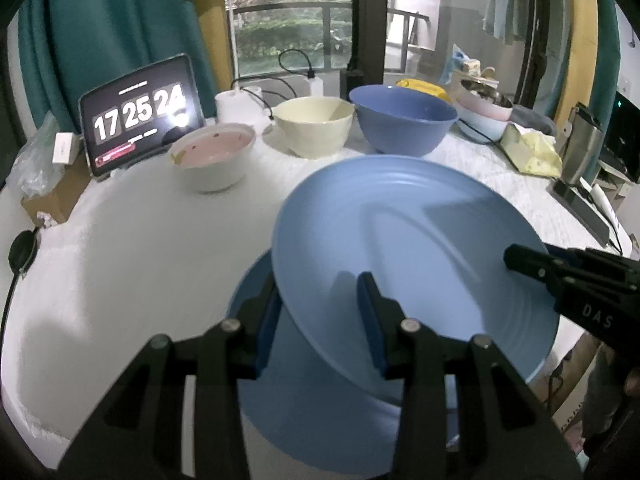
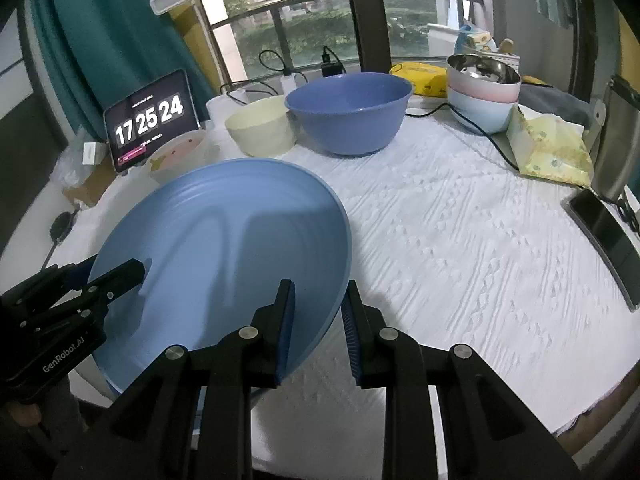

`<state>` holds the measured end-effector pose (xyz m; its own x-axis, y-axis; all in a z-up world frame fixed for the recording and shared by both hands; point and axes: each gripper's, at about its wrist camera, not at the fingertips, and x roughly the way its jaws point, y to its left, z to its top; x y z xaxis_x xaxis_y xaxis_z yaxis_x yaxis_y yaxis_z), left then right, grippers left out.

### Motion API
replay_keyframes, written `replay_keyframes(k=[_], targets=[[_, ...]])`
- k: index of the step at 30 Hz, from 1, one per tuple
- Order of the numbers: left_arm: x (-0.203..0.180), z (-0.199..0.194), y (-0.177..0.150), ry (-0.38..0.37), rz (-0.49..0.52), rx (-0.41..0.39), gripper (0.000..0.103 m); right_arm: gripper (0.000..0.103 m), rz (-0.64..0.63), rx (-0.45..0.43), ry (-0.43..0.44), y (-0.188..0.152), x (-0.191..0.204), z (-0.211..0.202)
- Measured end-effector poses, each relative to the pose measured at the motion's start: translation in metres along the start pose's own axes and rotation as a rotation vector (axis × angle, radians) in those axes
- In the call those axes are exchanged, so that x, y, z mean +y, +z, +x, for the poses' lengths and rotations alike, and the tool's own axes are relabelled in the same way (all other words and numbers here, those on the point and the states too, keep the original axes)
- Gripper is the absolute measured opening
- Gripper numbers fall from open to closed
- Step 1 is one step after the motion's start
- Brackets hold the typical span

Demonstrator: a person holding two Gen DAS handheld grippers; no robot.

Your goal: Organize plates and bowls

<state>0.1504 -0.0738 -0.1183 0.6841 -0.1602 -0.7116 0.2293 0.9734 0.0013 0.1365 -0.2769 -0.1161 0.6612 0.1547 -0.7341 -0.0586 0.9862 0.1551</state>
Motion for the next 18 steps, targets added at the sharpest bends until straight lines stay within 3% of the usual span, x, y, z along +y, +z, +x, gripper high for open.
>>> replay_keyframes(k=[18], targets=[[0.016,-0.005,-0.03,0.03,-0.03,0.029,0.039,0.026,-0.039,0.038,0.007,-0.019,0.025,0.007]])
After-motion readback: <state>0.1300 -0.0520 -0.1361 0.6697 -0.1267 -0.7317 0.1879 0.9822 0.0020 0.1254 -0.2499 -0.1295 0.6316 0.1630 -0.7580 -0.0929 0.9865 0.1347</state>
